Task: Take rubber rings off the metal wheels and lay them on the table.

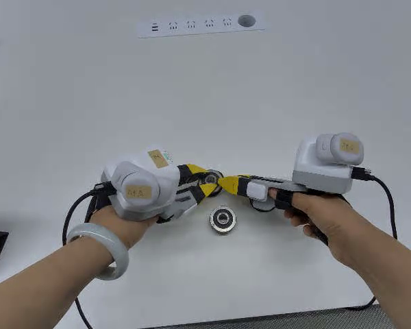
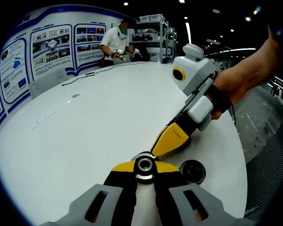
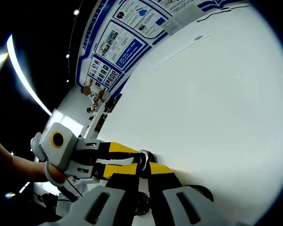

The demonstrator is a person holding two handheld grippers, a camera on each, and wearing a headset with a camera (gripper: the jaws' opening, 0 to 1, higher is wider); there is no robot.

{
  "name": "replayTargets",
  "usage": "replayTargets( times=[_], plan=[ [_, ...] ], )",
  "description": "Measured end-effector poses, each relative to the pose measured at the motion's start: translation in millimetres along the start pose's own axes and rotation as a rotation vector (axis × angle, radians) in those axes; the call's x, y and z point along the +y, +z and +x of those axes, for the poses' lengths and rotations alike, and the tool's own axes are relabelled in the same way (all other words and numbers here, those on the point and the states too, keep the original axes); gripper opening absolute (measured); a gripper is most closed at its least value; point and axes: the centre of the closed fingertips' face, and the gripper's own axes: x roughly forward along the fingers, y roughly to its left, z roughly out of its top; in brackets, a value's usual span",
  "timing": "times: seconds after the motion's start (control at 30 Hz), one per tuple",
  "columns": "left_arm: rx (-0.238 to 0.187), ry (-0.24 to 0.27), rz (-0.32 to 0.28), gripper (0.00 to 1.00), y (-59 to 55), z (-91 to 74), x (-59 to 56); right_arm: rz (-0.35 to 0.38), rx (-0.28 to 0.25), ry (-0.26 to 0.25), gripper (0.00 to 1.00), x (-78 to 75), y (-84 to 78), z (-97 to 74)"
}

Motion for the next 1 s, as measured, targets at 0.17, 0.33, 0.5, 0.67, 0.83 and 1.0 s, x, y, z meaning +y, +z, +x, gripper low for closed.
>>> replayTargets(
  times=[0.17, 0.33, 0.5, 0.67, 0.83, 1.0],
  plan=[
    [-0.001, -0.001, -0.001, 0.13, 0.0, -0.1, -0.1, -0.009, 0.003, -0.021, 0.03, -4.7, 0.3, 0.3],
    [-0.001, -0.001, -0.001, 0.13, -0.2, -0.1, -0.1, -0.025, 0.006, -0.023, 0.02, -3.9, 0.5, 0.6],
    [-0.002, -0.003, 0.000, 0.13, -0.2, -0.1, -0.3, -0.038, 0.003, -0.013, 0.02, 0.9, 1.0, 0.5],
    [-0.001, -0.002, -0.001, 0.13, -0.3, -0.1, -0.2, -0.043, 0.004, 0.000, 0.02, 5.6, 1.6, 1.8],
    [-0.002, -0.004, 0.001, 0.13, -0.4, -0.2, -0.3, -0.041, 0.002, 0.008, 0.02, 9.7, 1.2, 1.7],
    [-0.003, -0.003, -0.001, 0.13, -0.6, -0.3, -0.2, -0.029, -0.006, 0.039, 0.02, 19.0, 2.3, 2.7]
  ],
)
